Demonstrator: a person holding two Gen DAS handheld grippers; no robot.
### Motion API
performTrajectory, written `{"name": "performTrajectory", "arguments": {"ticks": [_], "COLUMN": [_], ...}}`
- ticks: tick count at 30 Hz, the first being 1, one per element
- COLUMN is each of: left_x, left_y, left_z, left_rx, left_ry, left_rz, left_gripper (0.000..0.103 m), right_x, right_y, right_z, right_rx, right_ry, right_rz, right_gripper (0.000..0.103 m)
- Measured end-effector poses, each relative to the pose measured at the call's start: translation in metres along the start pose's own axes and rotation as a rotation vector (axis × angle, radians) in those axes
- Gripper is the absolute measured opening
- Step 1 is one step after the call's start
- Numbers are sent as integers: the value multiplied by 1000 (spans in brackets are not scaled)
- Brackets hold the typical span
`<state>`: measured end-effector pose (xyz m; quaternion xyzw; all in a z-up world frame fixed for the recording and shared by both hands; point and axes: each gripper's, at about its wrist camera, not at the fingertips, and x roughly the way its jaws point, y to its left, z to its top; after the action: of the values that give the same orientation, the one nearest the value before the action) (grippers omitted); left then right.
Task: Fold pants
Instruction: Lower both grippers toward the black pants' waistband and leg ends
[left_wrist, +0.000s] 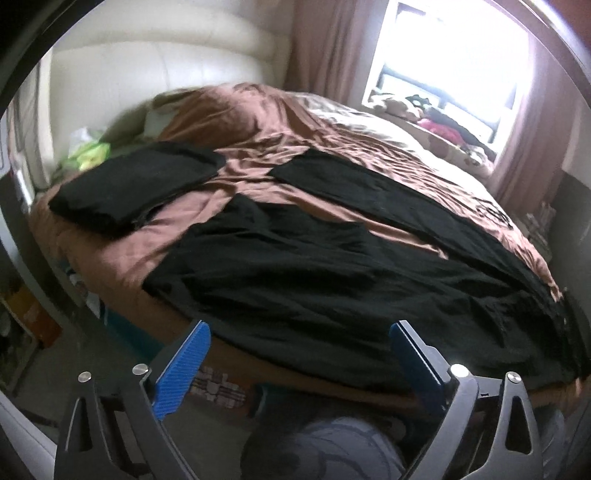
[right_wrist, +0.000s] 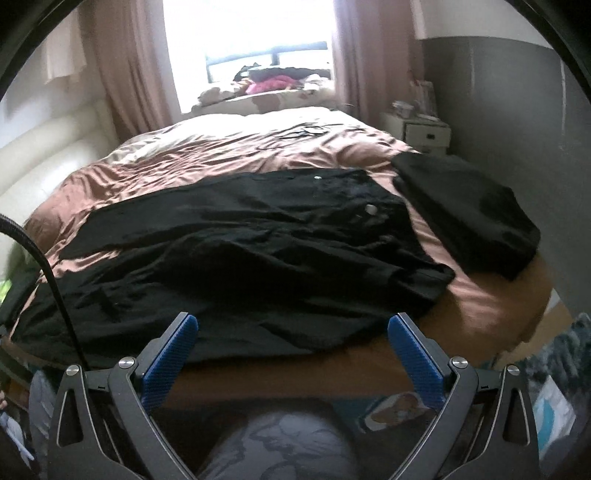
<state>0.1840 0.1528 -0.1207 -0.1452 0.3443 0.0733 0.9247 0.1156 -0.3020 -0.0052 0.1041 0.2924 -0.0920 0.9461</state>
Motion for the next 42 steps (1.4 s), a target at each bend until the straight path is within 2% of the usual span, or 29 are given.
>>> {"name": "performTrajectory", "arguments": {"ticks": [6,10,12,16,19,22,24,28,30,32,42], "left_x": [15,28,36,52,64,74,81,84,85,87,100], "left_y": [41,61,70,82,91,98,103,106,111,117,117], "left_z": [5,6,6,6,3,2,3,9,14,17,22], "left_rx": [-126,-198,-234,-283,-323,-351,-368,-367,-372,-401,-454], "left_ry": [29,51,62,86,104,117,124,107,103,97,81], "left_rz": [-5,-2,-12,-9,-10,-13,-15,10,30,16,-34], "left_gripper": [84,79,73,70,69,64,56,48,28,20,19], "right_x": [3,7,11,20,29,40,46,53,59,62,86], "right_y": [-26,-37,-40,-50,-60,-69,-78,-99,-112,-122,-167], "right_z": [2,3,2,1,1,1,-1,-5,-6,-7,-21], "right_rx": [82,137,154,192,222,252,275,373,441,491,663], "right_ry": [29,48,59,77,98,117,127,130,124,117,73], "right_rz": [-50,-28,-36,-35,-23,-19,-24,6,49,68,153], "right_gripper": [103,103,103,103,95,95,92,82,81,81,79]}}
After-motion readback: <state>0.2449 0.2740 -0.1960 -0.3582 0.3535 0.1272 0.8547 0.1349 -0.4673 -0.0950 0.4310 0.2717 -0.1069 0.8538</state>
